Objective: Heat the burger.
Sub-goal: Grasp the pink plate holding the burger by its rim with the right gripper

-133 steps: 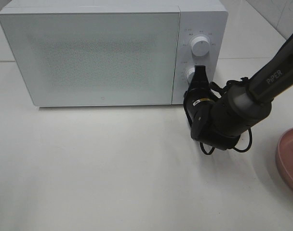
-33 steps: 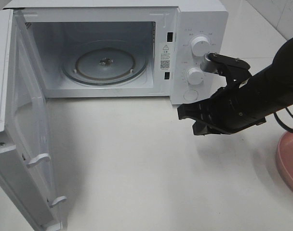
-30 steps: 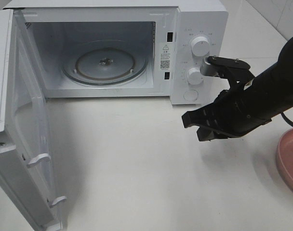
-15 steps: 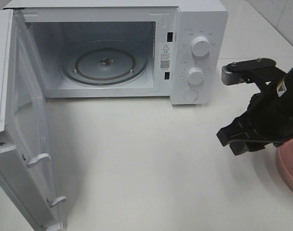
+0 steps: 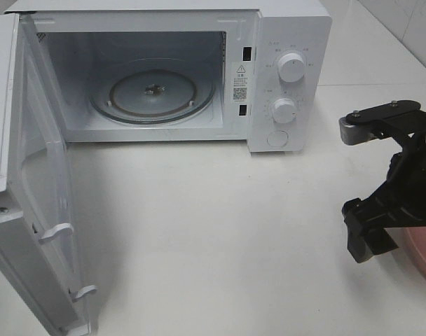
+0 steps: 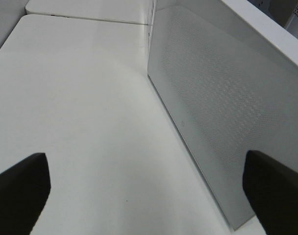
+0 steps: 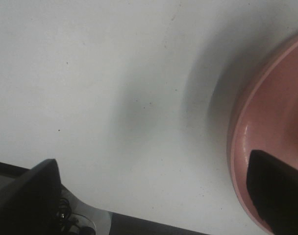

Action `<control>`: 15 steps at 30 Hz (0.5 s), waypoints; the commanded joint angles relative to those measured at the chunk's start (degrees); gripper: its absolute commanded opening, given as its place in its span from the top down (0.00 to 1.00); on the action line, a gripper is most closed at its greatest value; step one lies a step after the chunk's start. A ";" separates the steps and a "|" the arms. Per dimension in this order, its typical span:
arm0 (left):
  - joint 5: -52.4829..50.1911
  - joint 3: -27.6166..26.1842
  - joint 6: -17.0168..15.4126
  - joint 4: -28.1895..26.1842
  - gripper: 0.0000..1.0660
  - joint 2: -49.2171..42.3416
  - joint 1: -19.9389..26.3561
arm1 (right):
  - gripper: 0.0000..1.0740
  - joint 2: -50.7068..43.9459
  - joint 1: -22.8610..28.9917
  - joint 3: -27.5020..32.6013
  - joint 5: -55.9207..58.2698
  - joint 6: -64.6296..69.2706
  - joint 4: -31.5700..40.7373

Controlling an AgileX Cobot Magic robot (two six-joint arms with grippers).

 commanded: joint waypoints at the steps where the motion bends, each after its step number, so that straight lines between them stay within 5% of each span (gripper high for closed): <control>1: 0.00 0.00 0.00 -0.17 0.06 -0.97 0.17 | 0.08 -0.57 -0.29 -0.06 1.38 1.55 -0.52; 15: 0.00 0.00 0.00 -0.17 0.06 -0.97 0.17 | 0.11 -0.23 -7.05 -0.06 -0.63 2.75 -2.41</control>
